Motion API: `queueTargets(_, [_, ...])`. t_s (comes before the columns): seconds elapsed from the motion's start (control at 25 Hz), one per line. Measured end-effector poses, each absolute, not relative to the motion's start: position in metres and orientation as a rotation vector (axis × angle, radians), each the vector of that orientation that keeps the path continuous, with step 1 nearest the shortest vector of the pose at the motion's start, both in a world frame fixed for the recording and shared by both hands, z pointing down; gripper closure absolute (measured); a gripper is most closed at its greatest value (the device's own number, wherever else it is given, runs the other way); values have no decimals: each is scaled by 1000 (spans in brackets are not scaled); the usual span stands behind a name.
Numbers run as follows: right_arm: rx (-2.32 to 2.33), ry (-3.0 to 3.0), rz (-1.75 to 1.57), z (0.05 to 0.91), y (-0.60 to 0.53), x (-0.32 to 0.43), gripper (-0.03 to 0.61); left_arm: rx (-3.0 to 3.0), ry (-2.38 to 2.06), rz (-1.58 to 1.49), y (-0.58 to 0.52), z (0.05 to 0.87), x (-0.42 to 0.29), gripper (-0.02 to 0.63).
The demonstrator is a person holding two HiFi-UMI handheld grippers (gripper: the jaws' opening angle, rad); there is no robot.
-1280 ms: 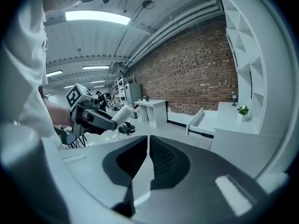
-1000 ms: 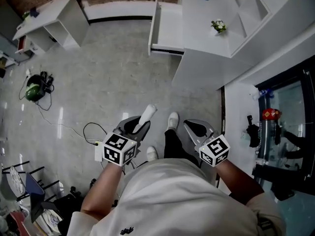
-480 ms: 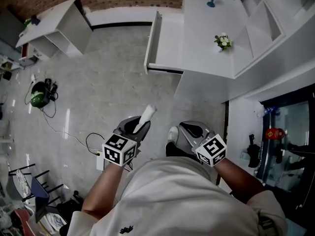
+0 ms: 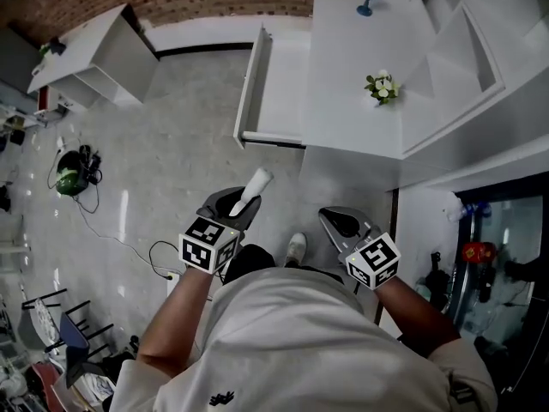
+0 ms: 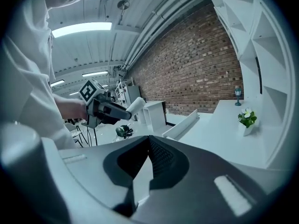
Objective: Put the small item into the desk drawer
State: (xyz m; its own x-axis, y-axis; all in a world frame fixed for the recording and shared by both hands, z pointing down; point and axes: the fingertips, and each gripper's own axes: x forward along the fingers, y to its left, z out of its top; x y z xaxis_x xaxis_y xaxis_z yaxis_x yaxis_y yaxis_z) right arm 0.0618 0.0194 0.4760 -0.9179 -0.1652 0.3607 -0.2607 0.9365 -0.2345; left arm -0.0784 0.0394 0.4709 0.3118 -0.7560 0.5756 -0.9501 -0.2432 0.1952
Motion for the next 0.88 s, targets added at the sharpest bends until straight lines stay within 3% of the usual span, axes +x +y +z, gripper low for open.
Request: queueTargets(0.88, [794,-2579,558,491,-155,98,565,2235,-1323,959,-233,547,-161,483])
